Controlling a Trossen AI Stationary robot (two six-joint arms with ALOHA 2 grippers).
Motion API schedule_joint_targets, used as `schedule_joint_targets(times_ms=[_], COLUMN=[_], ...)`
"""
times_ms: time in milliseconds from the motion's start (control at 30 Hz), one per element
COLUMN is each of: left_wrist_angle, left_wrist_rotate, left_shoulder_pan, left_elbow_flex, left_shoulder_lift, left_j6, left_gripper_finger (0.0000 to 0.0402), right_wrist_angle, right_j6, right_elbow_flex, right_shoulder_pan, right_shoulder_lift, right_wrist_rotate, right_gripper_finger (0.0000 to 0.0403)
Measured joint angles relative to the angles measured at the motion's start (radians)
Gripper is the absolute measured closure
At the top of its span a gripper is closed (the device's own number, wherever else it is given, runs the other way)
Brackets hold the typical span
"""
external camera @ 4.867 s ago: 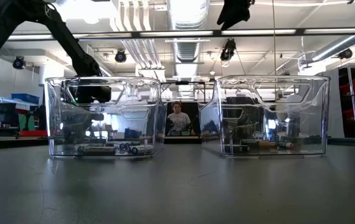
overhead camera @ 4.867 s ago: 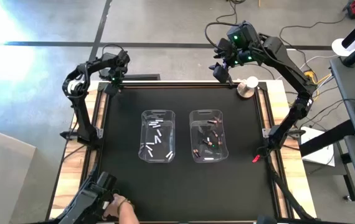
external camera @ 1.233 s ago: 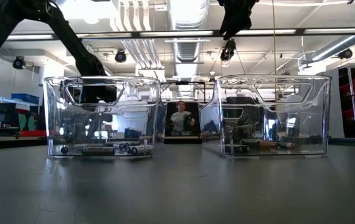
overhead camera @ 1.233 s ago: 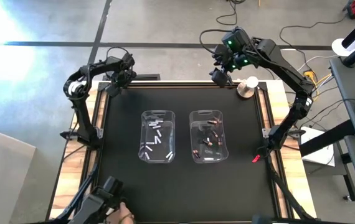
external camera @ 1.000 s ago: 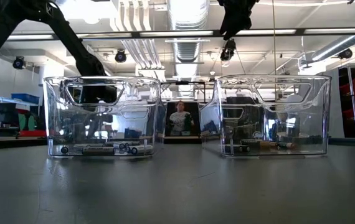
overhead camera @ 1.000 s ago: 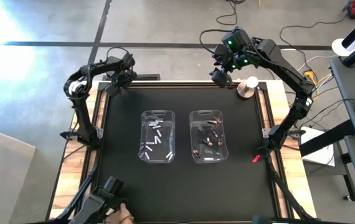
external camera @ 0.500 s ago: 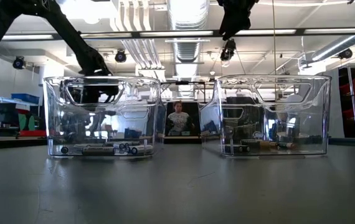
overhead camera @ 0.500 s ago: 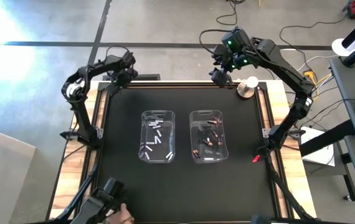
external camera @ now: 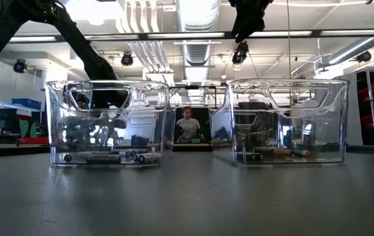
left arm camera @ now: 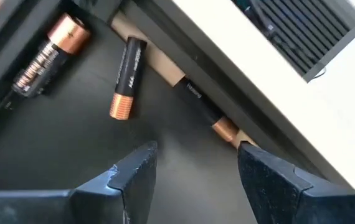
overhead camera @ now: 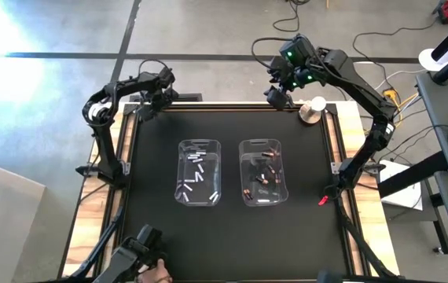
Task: Sort batteries
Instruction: Put the black battery into the right transparent bin
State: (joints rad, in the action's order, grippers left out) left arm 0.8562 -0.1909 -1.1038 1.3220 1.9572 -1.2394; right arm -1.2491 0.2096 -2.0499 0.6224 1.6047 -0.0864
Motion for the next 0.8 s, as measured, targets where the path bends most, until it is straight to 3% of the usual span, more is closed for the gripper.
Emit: schedule_joint_targets(times_ms=[133, 367, 633, 800], left_wrist_angle=[-0.002, 0.012, 0.232, 0.044], left_wrist_rotate=[0.041, 0.026, -0.031, -0.041], left_shoulder_pan=[0.001, -0.004, -0.026, -0.027], left_elbow_flex=[0.0, 0.006, -0.015, -0.02], left_shoulder_lift=[0.025, 0.03, -0.073, -0.092], left_j6=[0.02, -0.04, -0.337, -0.228], left_gripper_finger=[0.02, 0.02, 0.02, 0.02], right_wrist_angle=[0.0, -0.012, -0.01, -0.01], right_j6=[0.0, 0.002, 0.026, 0.026], right_elbow_flex=[0.0, 0.0, 0.0, 0.006], right_shoulder_pan=[0.0, 0.0, 0.0, 0.0], right_shoulder_lift=[0.0, 0.0, 0.001, 0.001], right_wrist_rotate=[0.0, 0.0, 0.0, 0.0], right_gripper_finger=[0.0153, 0.0157, 0.017, 0.0166])
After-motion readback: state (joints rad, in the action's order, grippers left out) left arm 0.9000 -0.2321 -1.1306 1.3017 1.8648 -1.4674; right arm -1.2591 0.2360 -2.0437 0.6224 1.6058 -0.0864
